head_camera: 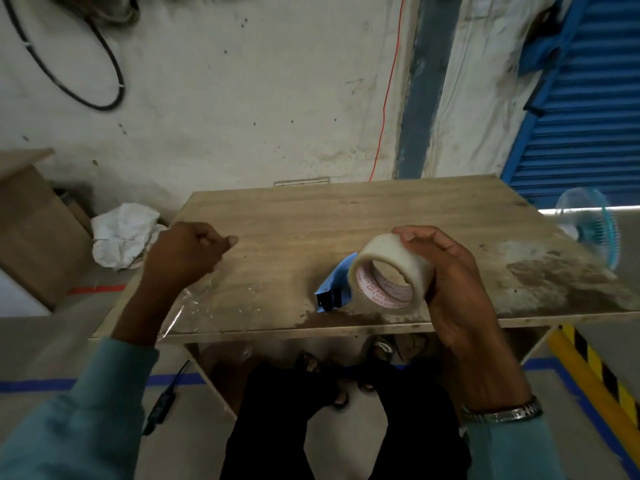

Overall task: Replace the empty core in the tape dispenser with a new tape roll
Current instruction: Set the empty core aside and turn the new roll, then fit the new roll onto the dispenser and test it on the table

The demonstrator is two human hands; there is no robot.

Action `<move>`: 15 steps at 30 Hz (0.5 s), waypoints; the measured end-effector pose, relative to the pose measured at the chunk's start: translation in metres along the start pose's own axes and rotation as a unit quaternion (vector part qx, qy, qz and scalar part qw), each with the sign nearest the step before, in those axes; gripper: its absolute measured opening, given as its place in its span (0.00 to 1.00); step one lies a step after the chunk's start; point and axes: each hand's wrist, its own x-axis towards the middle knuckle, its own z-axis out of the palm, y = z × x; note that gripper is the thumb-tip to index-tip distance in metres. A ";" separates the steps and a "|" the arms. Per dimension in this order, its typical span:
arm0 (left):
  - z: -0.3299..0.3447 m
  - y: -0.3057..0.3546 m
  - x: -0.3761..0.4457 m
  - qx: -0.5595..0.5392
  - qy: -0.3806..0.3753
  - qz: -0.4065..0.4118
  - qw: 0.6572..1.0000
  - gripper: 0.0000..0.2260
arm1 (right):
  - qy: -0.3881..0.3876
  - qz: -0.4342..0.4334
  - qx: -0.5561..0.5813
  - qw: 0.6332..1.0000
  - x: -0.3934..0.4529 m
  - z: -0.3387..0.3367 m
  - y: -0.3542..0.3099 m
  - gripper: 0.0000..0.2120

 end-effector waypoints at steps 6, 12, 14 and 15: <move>0.046 0.128 -0.072 -0.352 -0.214 -0.066 0.909 0.26 | -0.093 -0.103 -0.081 0.987 -0.007 0.022 -0.018 0.14; 0.096 0.145 -0.072 -0.484 -0.100 -0.096 0.864 0.14 | -0.163 -0.059 -0.181 0.968 -0.015 -0.005 0.013 0.26; 0.109 0.141 -0.075 -0.473 -0.098 -0.059 0.874 0.17 | -0.155 -0.049 -0.200 0.966 -0.012 -0.011 0.023 0.25; 0.114 0.138 -0.077 -0.477 -0.104 -0.039 0.872 0.19 | -0.153 -0.047 -0.206 0.965 -0.010 -0.013 0.026 0.25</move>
